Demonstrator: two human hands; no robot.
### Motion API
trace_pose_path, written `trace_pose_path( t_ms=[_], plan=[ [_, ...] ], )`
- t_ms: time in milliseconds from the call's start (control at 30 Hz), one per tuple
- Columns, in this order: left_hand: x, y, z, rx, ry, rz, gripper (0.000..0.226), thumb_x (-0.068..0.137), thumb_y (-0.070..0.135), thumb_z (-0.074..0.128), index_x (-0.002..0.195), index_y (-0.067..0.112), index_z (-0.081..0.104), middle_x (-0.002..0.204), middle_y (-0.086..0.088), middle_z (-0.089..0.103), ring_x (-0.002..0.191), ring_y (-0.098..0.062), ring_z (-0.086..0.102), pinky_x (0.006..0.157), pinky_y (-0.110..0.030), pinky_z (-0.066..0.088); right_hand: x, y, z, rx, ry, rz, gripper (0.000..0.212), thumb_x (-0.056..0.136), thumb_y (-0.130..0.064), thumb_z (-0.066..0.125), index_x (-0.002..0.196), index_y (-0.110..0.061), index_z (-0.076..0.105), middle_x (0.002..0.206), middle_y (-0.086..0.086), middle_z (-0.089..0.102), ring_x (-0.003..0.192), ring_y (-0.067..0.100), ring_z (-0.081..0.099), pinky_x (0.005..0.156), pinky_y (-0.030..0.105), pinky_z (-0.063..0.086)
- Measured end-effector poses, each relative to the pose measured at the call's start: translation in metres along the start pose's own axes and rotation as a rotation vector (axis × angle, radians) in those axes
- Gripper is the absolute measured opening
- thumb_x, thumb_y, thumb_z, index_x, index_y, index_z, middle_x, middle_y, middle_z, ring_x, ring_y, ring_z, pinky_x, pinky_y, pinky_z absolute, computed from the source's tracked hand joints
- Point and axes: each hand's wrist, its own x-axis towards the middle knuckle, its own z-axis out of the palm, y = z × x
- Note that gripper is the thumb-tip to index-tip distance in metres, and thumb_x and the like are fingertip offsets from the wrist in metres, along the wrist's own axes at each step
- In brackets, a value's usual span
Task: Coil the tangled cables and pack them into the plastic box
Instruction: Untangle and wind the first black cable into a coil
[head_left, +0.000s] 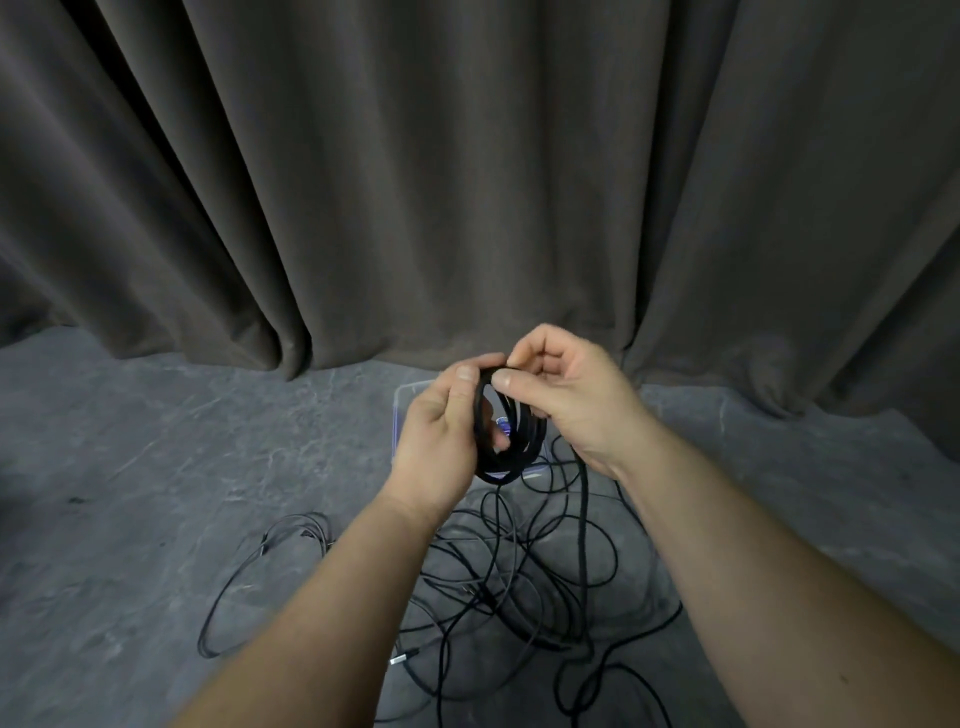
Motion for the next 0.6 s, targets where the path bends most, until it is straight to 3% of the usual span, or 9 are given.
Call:
trace_pose_path(
  t_ms=[100, 267, 433, 600],
  plan=[
    [-0.001, 0.000, 0.001, -0.045, 0.024, -0.010, 0.041, 0.106, 0.034, 0.027, 0.113, 0.021, 0.065, 0.051, 0.008, 0.047, 0.052, -0.009, 0.049, 0.055, -0.020, 0.041, 0.002, 0.002, 0.000, -0.166, 0.107, -0.067, 0.020, 0.076, -0.006, 0.078, 0.072, -0.020, 0.064, 0.060, -0.012, 0.059, 0.056, -0.001, 0.049, 0.058, 0.014, 0.041],
    [0.002, 0.003, 0.002, -0.207, 0.042, 0.000, 0.044, 0.105, 0.036, 0.029, 0.103, 0.020, 0.070, 0.057, -0.001, 0.038, 0.048, -0.011, 0.036, 0.047, -0.020, 0.033, 0.001, 0.004, -0.003, -0.293, 0.162, -0.182, 0.023, 0.080, -0.008, 0.074, 0.077, -0.030, 0.068, 0.087, -0.005, 0.067, 0.081, 0.004, 0.063, 0.082, 0.019, 0.049],
    [0.004, 0.006, -0.003, -0.300, 0.042, 0.001, 0.039, 0.103, 0.034, 0.035, 0.096, 0.022, 0.072, 0.056, 0.000, 0.032, 0.047, -0.010, 0.026, 0.043, -0.019, 0.025, 0.001, 0.007, 0.004, -0.153, 0.261, -0.182, 0.021, 0.077, -0.005, 0.077, 0.072, -0.024, 0.069, 0.068, -0.011, 0.070, 0.068, 0.001, 0.064, 0.070, 0.016, 0.050],
    [0.004, 0.010, -0.003, -0.322, 0.060, -0.010, 0.034, 0.103, 0.025, 0.038, 0.096, 0.019, 0.070, 0.055, 0.001, 0.031, 0.048, -0.010, 0.025, 0.042, -0.018, 0.023, 0.003, 0.007, 0.013, -0.028, 0.325, -0.146, 0.019, 0.074, -0.006, 0.080, 0.070, -0.023, 0.070, 0.066, -0.005, 0.070, 0.067, 0.007, 0.067, 0.069, 0.022, 0.053]
  ],
)
